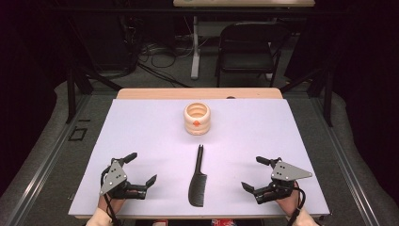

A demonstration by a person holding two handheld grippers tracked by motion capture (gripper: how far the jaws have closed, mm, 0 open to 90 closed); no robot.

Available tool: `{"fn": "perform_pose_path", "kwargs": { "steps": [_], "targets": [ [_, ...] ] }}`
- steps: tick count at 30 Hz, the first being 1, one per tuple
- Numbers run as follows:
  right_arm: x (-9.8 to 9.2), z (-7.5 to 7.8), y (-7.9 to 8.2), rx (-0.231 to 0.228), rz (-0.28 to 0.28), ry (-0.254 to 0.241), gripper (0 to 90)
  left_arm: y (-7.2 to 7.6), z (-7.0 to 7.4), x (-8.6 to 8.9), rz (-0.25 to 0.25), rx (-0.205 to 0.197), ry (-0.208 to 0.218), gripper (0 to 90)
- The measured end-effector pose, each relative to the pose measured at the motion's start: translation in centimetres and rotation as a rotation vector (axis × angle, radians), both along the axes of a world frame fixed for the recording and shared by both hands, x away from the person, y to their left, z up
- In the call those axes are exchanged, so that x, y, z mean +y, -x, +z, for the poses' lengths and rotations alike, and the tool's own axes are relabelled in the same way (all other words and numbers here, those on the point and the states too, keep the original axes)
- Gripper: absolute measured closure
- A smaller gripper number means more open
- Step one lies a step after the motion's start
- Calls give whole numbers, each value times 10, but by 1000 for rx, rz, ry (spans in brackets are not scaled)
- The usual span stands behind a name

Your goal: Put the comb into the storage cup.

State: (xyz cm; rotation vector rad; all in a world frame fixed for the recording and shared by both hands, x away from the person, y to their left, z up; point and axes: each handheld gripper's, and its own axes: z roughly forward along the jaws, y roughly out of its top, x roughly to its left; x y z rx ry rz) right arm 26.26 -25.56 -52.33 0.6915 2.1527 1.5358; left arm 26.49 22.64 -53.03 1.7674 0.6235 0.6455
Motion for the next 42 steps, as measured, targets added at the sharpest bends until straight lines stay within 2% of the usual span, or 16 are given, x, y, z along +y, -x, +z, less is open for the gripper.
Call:
{"fn": "perform_pose_path", "kwargs": {
  "steps": [14, 15, 17, 23, 31, 42],
  "targets": [
    [0, -1, -1, 2, -6, 9, 0, -8, -1, -11, -15, 11, -8, 1],
    [0, -1, -1, 5, -5, 7, 0, -9, 0, -13, -25, 18, 7, 1],
    [0, -1, -1, 6, -4, 7, 0, -10, 0, -15, -28, 19, 5, 1],
    [0, -1, -2, 11, -8, 10, 0, -21, -1, -23, -33, 28, 12, 1],
    [0, -2, -2, 13, -8, 12, 0, -32, 0, -36, -49, 13, 0, 1],
    [0, -2, -3, 12, -11, 17, 0, -44, 0, -49, -59, 34, 4, 1]
  ]
}}
